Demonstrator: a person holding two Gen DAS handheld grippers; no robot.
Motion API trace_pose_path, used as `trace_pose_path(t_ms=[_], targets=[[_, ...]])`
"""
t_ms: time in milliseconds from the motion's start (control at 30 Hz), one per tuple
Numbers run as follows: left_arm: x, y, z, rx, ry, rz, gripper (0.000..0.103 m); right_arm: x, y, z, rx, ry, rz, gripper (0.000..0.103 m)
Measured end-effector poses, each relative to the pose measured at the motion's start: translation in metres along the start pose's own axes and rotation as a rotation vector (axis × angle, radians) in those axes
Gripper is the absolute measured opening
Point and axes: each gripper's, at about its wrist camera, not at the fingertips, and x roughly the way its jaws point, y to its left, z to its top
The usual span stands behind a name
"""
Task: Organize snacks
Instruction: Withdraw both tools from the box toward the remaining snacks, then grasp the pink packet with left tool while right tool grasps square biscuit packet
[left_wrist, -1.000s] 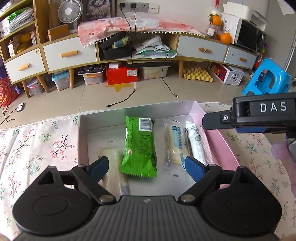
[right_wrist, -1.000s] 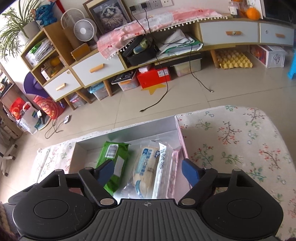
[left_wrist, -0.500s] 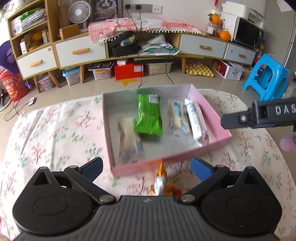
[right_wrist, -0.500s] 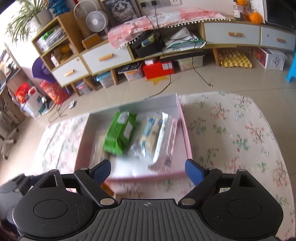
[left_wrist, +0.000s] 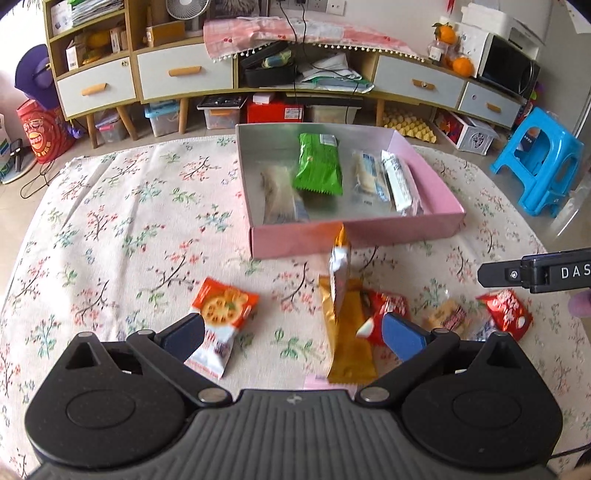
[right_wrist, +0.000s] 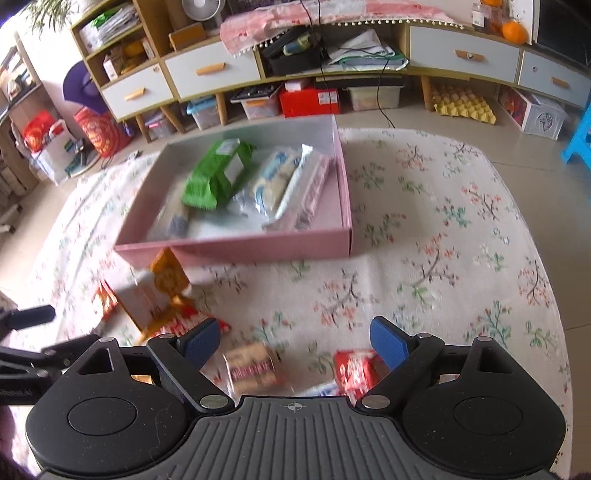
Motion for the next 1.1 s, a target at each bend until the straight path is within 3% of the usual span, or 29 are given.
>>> trace_pose_path(t_ms=[200,467,733,833,1100], targets=[[-0.001,0.001,-0.020,0.002,0.009,-0.024,0.102,0.006,0.005,-0.020,-0.091,0.004,0.005,0.090],[0.000,0.002,-0.043,0.028,0.039,-0.034,0.100,0.019,0.034,-0.043,-0.376,-0.005,0.083,0.090],[0.012,-0.006,-0.057,0.064,0.116,-0.041,0.093,0.049,0.038,-0.042,-0.361,0.053,0.096,0.091],[0.016,-0.008,-0.060,0.075,0.142,-0.038,0.091,0.054,0.040,-0.047,-0.393,0.036,0.068,0.101],[0.015,-0.015,-0.068,0.140,0.120,-0.001,0.097,0.055,0.034,-0.052,-0.355,0.003,0.058,0.103]])
